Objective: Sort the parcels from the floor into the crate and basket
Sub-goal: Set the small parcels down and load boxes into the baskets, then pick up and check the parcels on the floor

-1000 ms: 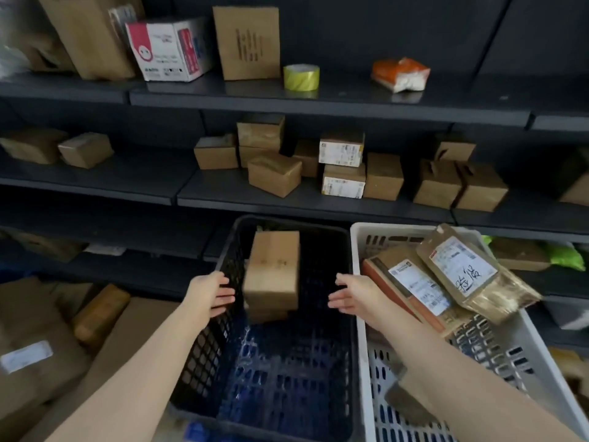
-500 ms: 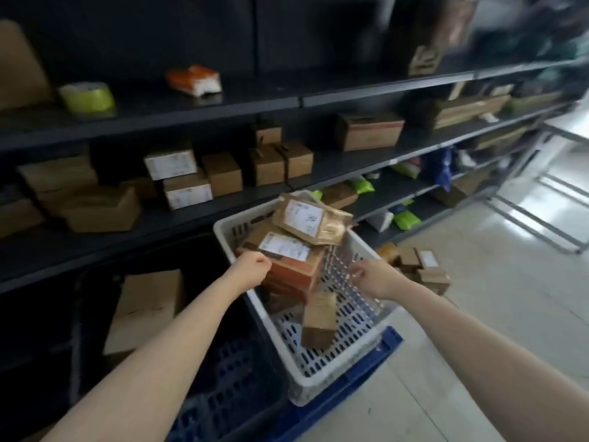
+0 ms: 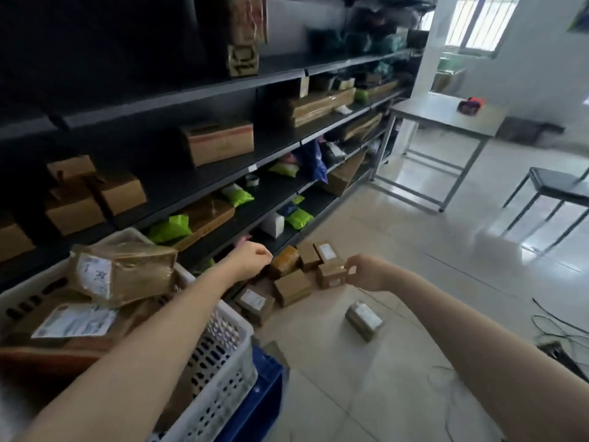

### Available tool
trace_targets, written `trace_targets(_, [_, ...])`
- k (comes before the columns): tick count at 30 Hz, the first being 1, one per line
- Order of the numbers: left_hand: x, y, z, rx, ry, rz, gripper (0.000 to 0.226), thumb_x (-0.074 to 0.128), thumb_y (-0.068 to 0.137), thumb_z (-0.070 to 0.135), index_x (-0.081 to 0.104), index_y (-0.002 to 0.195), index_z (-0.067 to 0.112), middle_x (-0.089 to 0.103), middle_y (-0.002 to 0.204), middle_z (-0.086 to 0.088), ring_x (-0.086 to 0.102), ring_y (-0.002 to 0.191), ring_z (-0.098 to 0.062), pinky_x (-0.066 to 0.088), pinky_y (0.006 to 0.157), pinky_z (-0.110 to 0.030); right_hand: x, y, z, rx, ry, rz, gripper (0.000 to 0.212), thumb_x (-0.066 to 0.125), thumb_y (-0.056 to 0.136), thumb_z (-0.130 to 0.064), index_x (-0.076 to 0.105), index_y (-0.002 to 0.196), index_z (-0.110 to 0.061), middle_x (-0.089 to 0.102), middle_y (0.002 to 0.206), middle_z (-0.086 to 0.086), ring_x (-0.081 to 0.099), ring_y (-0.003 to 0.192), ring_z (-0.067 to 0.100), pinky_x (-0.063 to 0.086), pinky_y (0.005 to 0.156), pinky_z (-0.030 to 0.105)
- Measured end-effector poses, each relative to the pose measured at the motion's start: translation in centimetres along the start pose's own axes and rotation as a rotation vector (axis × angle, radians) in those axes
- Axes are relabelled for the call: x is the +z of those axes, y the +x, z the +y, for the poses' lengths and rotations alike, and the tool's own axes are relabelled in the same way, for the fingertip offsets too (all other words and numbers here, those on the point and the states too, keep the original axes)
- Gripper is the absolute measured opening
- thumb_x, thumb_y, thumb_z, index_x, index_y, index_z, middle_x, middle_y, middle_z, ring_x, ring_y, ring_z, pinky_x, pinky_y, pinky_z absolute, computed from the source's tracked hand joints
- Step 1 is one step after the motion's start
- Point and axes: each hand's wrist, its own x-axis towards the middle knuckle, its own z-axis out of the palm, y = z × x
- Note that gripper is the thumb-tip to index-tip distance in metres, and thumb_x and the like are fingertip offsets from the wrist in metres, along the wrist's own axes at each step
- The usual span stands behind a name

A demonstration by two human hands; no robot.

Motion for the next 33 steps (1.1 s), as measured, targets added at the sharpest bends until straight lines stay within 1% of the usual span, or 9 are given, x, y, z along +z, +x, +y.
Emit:
trace_targets(5, [4.3,8.7,5.8,-0.067,0.048,-0.022,0.025,0.051,0.096,0.022,0.064,0.113,0.01,0.062,0.109,-0.007,0.054,0.099,-0.018,0.042,0.083,-0.027,-4.8,7.1,8.4,0.028,0.078,-0.075,0.047,0.054,0.094,-0.03,0.049,0.136,-0.011,0.053,0.135,0.011,0.05,0.123,0.027,0.04,0.103,0.034])
trace_targets(10, [6.8,16.2,6.4,-0.187,0.057,-0.093,0.023,0.054,0.095,0.023,0.063,0.11,0.009,0.062,0.102,-0.006,0.056,0.098,-0.019,0.044,0.084,-0.031,-6.6,15.1,13.0,0.061,0.107,-0.14,0.046,0.056,0.093,-0.031,0.051,0.134,-0.011,0.055,0.133,0.011,0.05,0.122,0.027,0.039,0.098,0.028])
trace_targets(16, [7.7,26.1,1.5,-0.36,-0.024,-0.135,0.026,0.052,0.095,0.025,0.061,0.113,0.009,0.061,0.111,-0.009,0.057,0.103,-0.021,0.047,0.086,-0.034,-4.5,25.8,14.5,0.054,0.079,-0.254,0.042,0.05,0.097,-0.019,0.045,0.137,-0.008,0.049,0.139,0.011,0.046,0.128,0.026,0.036,0.097,0.024])
trace_targets(19, [8.3,30.7,-2.2,-0.47,-0.07,-0.069,0.025,0.052,0.093,0.024,0.061,0.109,0.007,0.061,0.111,-0.01,0.056,0.102,-0.024,0.044,0.084,-0.032,-2.2,31.9,15.3,0.069,0.083,-0.322,0.044,0.051,0.097,-0.02,0.044,0.139,-0.009,0.044,0.143,0.01,0.043,0.13,0.026,0.035,0.098,0.025])
trace_targets(23, [11.4,31.6,-7.1,-0.655,-0.097,-0.119,0.011,0.053,0.092,0.019,0.054,0.082,0.013,0.053,0.085,-0.004,0.051,0.085,-0.02,0.04,0.076,-0.027,2.1,37.9,15.6,0.074,0.01,-0.477,0.045,0.053,0.094,-0.028,0.048,0.136,-0.012,0.046,0.141,0.011,0.045,0.127,0.026,0.037,0.097,0.027])
trace_targets(25, [13.4,32.3,-9.7,-0.747,-0.098,-0.155,0.012,0.054,0.092,0.018,0.052,0.08,0.013,0.052,0.083,-0.004,0.05,0.079,-0.018,0.04,0.069,-0.026,4.4,40.5,15.5,0.05,-0.022,-0.542,0.045,0.052,0.094,-0.029,0.048,0.136,-0.012,0.047,0.14,0.011,0.045,0.127,0.027,0.037,0.098,0.028])
trace_targets(27, [15.6,33.3,-12.3,-0.83,-0.116,-0.138,0.012,0.055,0.092,0.019,0.058,0.092,0.008,0.057,0.095,-0.008,0.053,0.086,-0.02,0.042,0.07,-0.026,6.9,43.3,15.4,0.015,-0.052,-0.588,0.045,0.052,0.095,-0.031,0.048,0.136,-0.012,0.047,0.14,0.011,0.045,0.127,0.027,0.037,0.099,0.029])
trace_targets(28, [16.9,33.8,-13.8,-0.869,-0.121,-0.111,0.022,0.055,0.092,0.022,0.059,0.104,0.004,0.059,0.106,-0.011,0.054,0.095,-0.023,0.043,0.077,-0.028,8.4,44.9,15.4,-0.003,-0.07,-0.605,0.045,0.051,0.095,-0.031,0.048,0.136,-0.013,0.048,0.14,0.01,0.045,0.127,0.027,0.037,0.099,0.029])
trace_targets(33, [26.9,35.9,-21.7,-1.039,-0.14,-0.009,0.071,0.062,0.088,0.037,0.032,0.144,0.005,0.044,0.141,-0.014,0.046,0.125,-0.029,0.042,0.092,-0.034,18.5,53.5,16.3,-0.102,-0.116,-0.661,0.046,0.048,0.096,-0.032,0.046,0.138,-0.013,0.051,0.137,0.01,0.048,0.124,0.027,0.04,0.093,0.027])
